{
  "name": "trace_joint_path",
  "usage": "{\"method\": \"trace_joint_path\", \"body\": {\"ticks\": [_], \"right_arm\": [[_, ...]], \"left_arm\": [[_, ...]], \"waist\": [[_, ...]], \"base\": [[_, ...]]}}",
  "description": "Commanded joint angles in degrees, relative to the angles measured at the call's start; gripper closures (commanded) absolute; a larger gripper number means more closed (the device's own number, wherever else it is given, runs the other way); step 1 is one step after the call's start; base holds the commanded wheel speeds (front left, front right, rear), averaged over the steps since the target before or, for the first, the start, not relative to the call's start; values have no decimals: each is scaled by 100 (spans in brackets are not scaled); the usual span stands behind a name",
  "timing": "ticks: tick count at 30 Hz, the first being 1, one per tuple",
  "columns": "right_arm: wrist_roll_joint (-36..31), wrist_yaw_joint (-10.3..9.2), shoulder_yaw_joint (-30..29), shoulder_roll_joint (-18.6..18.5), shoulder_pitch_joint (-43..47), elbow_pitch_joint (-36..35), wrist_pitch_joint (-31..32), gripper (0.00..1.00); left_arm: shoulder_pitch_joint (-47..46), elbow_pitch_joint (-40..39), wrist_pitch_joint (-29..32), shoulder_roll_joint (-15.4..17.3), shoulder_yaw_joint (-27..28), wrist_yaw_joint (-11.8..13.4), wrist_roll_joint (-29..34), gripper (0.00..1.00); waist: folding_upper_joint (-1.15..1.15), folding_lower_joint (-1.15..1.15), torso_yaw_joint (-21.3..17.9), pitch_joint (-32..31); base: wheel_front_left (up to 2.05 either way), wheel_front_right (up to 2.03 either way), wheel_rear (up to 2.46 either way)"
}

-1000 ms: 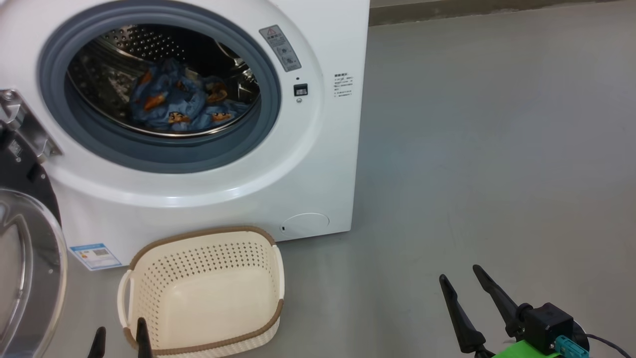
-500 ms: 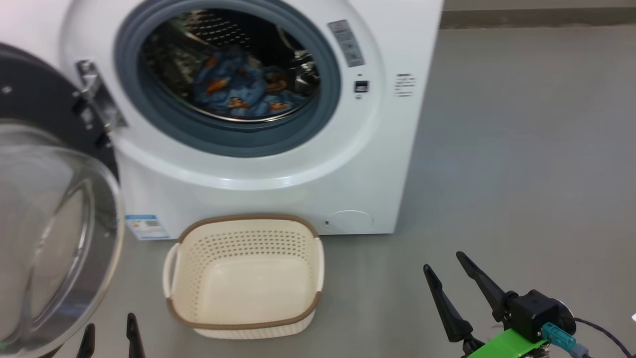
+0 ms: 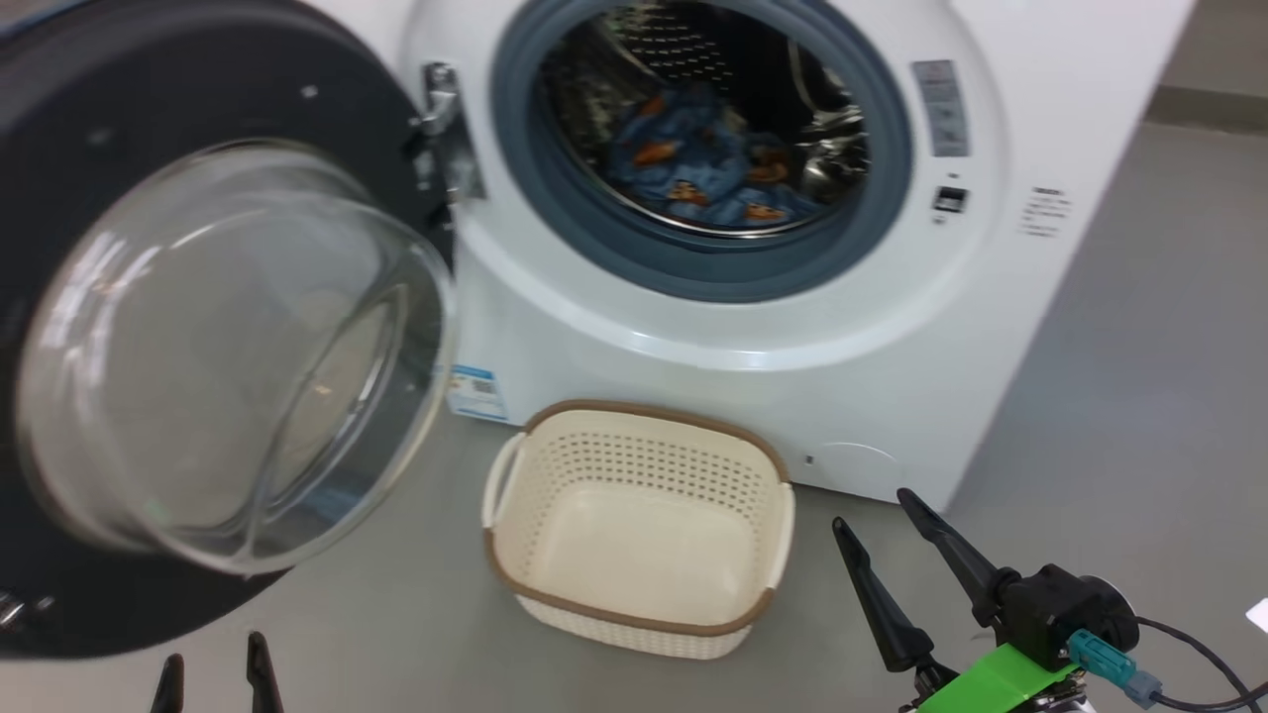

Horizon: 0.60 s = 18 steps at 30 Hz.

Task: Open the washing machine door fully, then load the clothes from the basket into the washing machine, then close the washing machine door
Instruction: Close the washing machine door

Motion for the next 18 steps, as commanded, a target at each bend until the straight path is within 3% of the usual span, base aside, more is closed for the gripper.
{"method": "trace_joint_path", "body": {"ticks": [1,8,18], "right_arm": [[-13,53,163,-60,-195,-129,-28,0],[-4,53,228,-48,-174,-114,-28,0],[-9,53,254,-31,-115,-105,-28,0]], "left_arm": [[-56,-159,-37,32,204,22,-19,0],[-16,-168,-37,32,207,32,-33,0],[33,-165,-37,32,287,50,-38,0]], "waist": [[0,0,639,-67],[0,0,1061,-130],[0,0,1148,-157]], "base": [[0,0,0],[0,0,0],[0,0,0]]}}
